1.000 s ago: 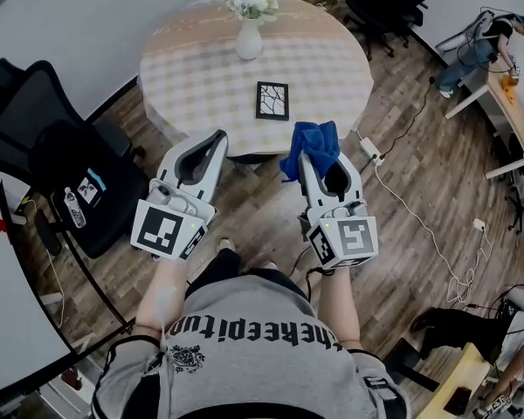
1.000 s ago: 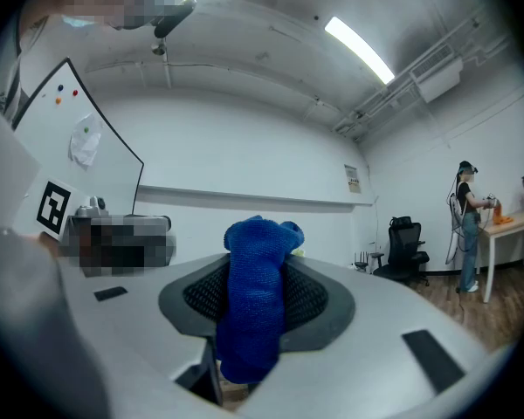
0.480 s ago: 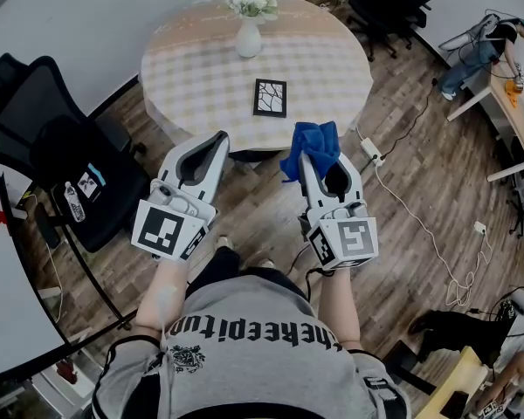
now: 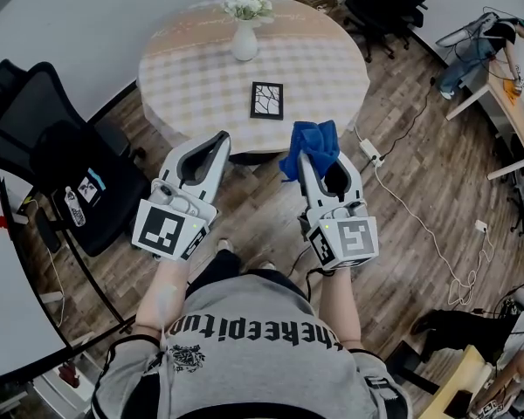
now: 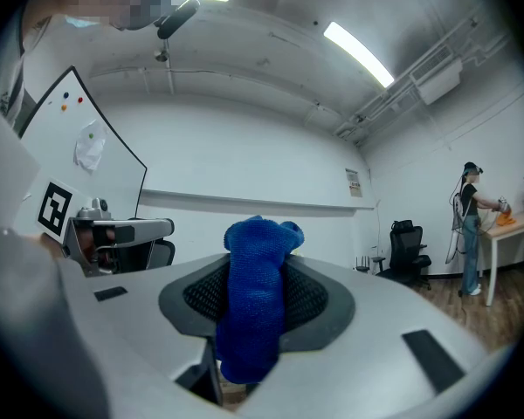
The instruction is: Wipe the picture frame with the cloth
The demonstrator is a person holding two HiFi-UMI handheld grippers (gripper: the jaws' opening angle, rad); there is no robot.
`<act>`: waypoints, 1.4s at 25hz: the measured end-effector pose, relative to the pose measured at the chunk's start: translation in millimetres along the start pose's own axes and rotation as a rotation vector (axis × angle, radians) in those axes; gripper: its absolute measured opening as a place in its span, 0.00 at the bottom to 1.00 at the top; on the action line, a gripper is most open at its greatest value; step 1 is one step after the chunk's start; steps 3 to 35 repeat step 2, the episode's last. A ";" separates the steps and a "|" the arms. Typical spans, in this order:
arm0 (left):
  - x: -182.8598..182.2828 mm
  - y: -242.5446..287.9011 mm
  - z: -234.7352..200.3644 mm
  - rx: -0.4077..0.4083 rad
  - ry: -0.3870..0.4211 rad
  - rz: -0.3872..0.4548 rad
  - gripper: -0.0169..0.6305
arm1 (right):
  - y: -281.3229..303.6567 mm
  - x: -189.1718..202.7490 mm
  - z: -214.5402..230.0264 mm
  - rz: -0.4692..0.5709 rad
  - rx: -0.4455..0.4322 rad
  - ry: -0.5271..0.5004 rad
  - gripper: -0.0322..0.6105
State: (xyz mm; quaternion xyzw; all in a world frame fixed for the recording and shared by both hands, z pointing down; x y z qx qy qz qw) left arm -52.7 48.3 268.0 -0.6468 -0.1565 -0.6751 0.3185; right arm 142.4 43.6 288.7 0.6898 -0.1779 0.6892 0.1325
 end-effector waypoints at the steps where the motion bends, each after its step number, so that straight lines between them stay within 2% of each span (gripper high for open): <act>1: 0.1 0.7 0.1 0.001 0.000 0.001 0.05 | 0.3 0.1 0.4 0.001 0.001 0.001 0.27; 35: 0.2 1.5 0.1 0.002 0.000 0.002 0.05 | 0.5 0.2 0.8 0.002 0.003 0.003 0.27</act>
Point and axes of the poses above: the fingertips, and each gripper's own axes: y forward along the fingers, z to its right, x out of its underside, the point moved 5 cm from there along -y, backward along the fingers, and after that the axes turned 3 degrees about x, right-handed, at the moved point
